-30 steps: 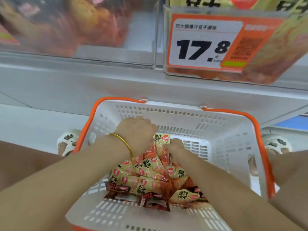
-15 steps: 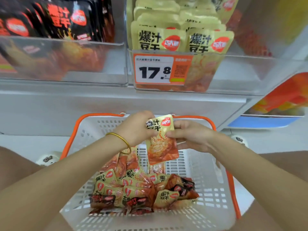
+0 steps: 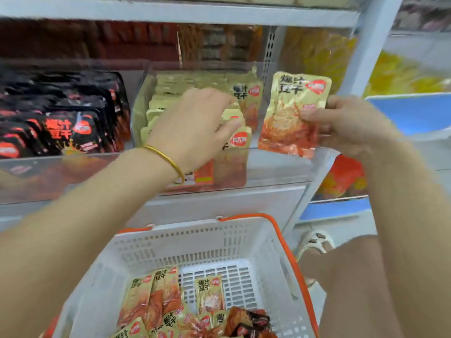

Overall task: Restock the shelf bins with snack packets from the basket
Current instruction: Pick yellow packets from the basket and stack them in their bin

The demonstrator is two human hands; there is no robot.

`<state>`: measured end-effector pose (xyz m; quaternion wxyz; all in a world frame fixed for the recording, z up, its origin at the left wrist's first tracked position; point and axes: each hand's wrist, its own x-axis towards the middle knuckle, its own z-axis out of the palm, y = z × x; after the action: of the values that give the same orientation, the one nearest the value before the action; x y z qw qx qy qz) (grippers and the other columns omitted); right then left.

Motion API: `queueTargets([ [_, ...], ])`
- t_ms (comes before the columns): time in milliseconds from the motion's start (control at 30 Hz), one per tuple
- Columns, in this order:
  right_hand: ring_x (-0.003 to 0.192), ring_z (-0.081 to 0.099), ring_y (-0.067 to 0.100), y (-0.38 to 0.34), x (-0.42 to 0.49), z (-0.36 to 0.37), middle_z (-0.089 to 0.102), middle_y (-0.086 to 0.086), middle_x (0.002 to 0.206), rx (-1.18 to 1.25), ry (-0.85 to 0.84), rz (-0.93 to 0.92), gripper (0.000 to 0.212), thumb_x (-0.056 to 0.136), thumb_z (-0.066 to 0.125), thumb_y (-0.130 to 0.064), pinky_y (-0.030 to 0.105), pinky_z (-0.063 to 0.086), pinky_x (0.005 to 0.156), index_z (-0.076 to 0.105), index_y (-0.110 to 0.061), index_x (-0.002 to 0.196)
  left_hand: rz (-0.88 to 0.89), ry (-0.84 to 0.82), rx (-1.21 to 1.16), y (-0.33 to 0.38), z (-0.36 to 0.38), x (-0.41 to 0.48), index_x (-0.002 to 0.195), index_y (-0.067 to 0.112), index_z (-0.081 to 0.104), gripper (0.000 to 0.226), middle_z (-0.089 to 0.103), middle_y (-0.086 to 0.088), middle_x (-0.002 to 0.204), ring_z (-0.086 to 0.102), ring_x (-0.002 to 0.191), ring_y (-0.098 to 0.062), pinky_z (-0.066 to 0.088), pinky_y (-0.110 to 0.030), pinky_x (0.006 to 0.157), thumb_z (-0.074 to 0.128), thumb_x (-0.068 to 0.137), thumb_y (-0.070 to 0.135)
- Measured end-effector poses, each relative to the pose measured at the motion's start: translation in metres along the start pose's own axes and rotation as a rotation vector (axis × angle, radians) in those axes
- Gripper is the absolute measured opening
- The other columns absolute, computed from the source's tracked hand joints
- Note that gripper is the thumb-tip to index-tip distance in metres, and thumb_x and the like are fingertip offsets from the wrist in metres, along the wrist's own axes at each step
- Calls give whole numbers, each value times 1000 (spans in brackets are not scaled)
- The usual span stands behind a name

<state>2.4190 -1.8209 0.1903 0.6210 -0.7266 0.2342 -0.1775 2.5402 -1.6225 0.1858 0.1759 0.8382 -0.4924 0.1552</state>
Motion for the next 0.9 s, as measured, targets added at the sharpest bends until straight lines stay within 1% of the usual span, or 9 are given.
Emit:
queueTargets([
  [100,61,65,13,2,53,13,66,5,76,-167,181,-48,11,82,65,2,29,56,60,64,-9,80,-53,-246,128,-9,16,22,141,16,38,77,41,-13,144,34,135,-27,31,-43,108,10,83,58],
  [200,93,66,24,21,111,32,69,11,101,-411,224,38,31,71,79,-9,41,55,86,68,-3,100,-79,-335,205,-16,31,30,143,17,34,66,31,-13,150,26,140,-25,24,-41,113,11,94,54],
  [267,106,63,26,30,136,39,65,12,113,-524,199,95,50,69,83,-17,40,51,94,63,-2,113,-78,-320,196,-18,34,30,142,20,36,64,34,-11,149,26,140,-23,22,-40,114,10,95,53],
  [434,86,65,25,32,166,51,65,15,114,-640,173,132,41,81,72,-16,37,56,82,60,-3,117,-70,-299,173,-20,33,29,141,25,37,73,38,-5,146,27,139,-20,21,-37,113,5,82,54],
  [601,112,59,30,38,177,57,60,17,122,-780,224,32,36,90,62,-18,37,48,96,56,0,121,-65,-287,166,-20,37,30,143,27,34,54,29,-4,152,19,142,-19,14,-36,115,17,97,49],
  [668,110,61,31,34,171,58,61,17,120,-804,165,45,35,88,65,-18,38,50,94,56,1,117,-65,-288,154,-20,37,31,143,26,35,53,31,-4,151,20,142,-19,15,-36,116,18,97,48],
  [734,101,65,31,30,161,55,64,18,113,-791,121,77,23,85,70,-16,40,53,90,59,2,94,-79,-267,134,-20,36,28,140,24,39,55,37,-3,147,26,139,-19,18,-35,113,18,97,50],
  [801,92,68,30,19,148,51,67,19,105,-790,128,62,28,81,74,-17,41,55,86,50,-4,72,-67,-178,110,-18,33,23,134,20,46,64,46,-4,139,35,132,-22,25,-35,109,14,92,56],
  [901,92,66,30,-4,111,44,65,16,101,-756,218,-111,29,75,79,-15,44,56,82,51,-9,81,37,57,36,-13,19,2,124,14,56,58,57,-5,127,48,120,-28,38,-41,99,23,89,48],
])
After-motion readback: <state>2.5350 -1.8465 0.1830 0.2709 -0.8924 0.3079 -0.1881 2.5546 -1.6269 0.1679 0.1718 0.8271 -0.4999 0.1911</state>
